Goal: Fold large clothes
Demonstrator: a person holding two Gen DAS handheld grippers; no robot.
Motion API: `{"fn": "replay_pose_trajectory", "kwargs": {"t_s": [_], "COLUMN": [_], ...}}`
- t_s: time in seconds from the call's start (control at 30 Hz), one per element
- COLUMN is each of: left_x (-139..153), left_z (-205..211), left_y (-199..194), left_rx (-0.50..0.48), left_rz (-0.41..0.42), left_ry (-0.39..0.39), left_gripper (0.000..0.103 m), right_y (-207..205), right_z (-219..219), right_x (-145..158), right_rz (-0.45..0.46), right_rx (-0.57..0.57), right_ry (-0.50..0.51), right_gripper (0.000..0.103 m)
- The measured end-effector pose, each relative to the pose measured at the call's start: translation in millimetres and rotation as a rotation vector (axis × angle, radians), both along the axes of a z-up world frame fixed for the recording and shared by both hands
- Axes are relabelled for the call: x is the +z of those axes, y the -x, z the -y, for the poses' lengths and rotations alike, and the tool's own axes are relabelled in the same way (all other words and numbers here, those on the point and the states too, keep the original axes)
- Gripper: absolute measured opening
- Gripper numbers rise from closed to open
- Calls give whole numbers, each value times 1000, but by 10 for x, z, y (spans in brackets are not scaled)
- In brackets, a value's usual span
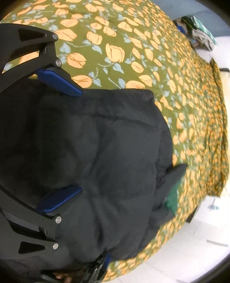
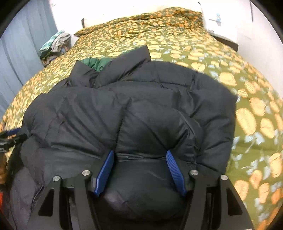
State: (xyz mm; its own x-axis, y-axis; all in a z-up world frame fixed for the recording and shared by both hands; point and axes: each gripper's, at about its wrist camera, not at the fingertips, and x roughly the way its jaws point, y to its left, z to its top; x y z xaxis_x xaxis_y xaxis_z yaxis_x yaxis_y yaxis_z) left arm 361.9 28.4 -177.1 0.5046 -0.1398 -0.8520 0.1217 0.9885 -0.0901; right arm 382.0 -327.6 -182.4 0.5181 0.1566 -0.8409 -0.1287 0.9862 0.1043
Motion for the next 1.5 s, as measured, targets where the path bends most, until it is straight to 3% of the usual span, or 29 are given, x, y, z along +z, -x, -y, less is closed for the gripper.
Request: {"fn": "replay_pose_trajectory", "kwargs": {"t_s": [0.13,0.3,0.4,0.53,0.63,0.8,0.87,0.93,1.0,1.07,1.2,1.3,1.33,1.43,1.5], "left_x": [183,92,15,-140,-25,772,1370,1741,1925,1797,969,499,423,260,189], "left_z": [157,386,460,442,320,-420,-852,-1129,-1249,-1180,-802,-566,-549,-572,-633], "left_y": [485,1119,1445,1857,2153,2394,2426,2400,2338,2249,2121,2108,2130,2208,2260], "left_rx": [-106,-209,-230,-244,-290,-196,-120,-66,-47,-62,-77,-68,-65,-67,-68], "left_rz": [26,-27,-67,-172,-225,-182,-90,-20,22,22,-72,-129,-140,-167,-196], "left_ry": [-25,-54,-75,-78,-72,-91,-107,-103,-63,-8,93,52,39,5,20], "left_gripper": [101,101,101,101,101,100,101,102,102,103,102,100,100,100,101], "right_y": [292,997,1443,1987,2302,2548,2651,2689,2675,2612,2585,2673,2721,2880,2962], "right_z": [0,-187,-384,-565,-596,-492,-424,-348,-286,-250,-67,196,311,653,793], "right_x": [308,569,522,261,235,511,679,843,948,973,953,975,992,990,913], "right_rz": [13,-47,-112,-270,-307,-320,-268,-215,-176,-159,-169,-197,-204,-241,-279], "right_rx": [9,90,165,205,196,210,206,192,172,153,81,-5,-34,-100,-121], "right_ry": [16,4,21,11,14,-2,20,41,51,52,35,19,28,50,31], "right_gripper": [64,64,64,64,64,64,64,64,64,64,64,64,65,77,78]}}
